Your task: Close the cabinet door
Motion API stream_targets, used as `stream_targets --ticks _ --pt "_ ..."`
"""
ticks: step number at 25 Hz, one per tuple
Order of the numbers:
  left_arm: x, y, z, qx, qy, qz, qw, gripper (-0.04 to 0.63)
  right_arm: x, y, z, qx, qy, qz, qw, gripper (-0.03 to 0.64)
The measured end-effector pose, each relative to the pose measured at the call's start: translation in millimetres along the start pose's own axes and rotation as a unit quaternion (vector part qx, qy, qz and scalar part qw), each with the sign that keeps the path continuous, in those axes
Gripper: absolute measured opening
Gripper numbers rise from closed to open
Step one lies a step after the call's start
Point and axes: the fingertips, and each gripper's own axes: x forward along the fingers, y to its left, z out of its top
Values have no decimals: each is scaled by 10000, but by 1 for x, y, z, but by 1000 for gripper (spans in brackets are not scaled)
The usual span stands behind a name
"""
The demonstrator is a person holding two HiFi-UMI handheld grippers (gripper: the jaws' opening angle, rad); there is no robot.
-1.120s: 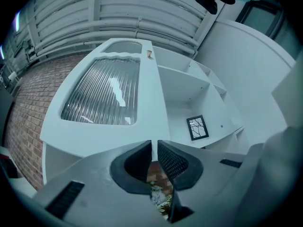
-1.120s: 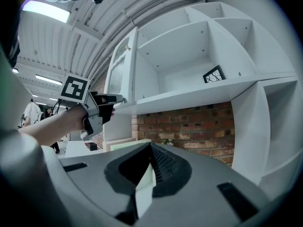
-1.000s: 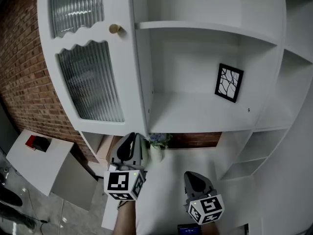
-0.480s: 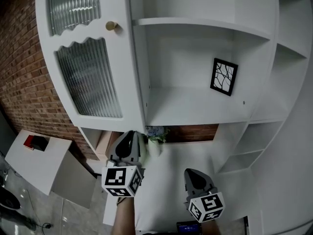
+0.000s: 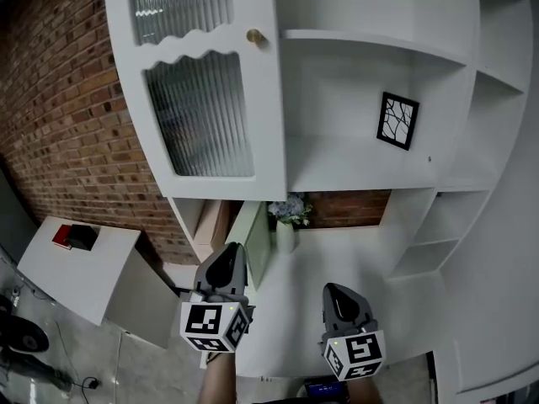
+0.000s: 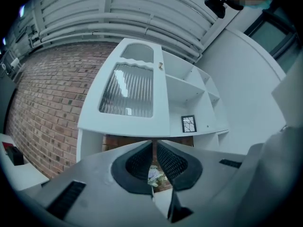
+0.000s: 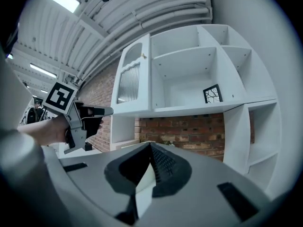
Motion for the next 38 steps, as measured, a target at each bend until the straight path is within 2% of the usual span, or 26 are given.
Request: stream_targets --ticks 6,10,15,19,26,31,38 --pt "-56 20 0 -251 33 -18 9997 31 -17 49 5 -28 -35 79 10000 0" --pt "-84 25 2 -401 -20 -78 9992 28 -28 62 14 -88 -171 -26 9998 0" --pt "-103 23 -9 -402 126 -202 9989 26 -34 75 16 -192 -121 -140 9996 0" --pt "-122 24 -10 -533 81 -256 9982 23 -42 87 13 -162 -76 -122 9998 0" --pt "-136 30 -9 -551 41 -250 9982 20 -48 104 13 -236 -66 -54 9997 0" --pt "-137 31 -7 -517 23 -153 9985 20 -49 101 14 -204 -18 -100 9997 0" --pt "-133 31 -8 -508 32 -205 9985 18 -48 97 14 -189 -23 -150 9997 0"
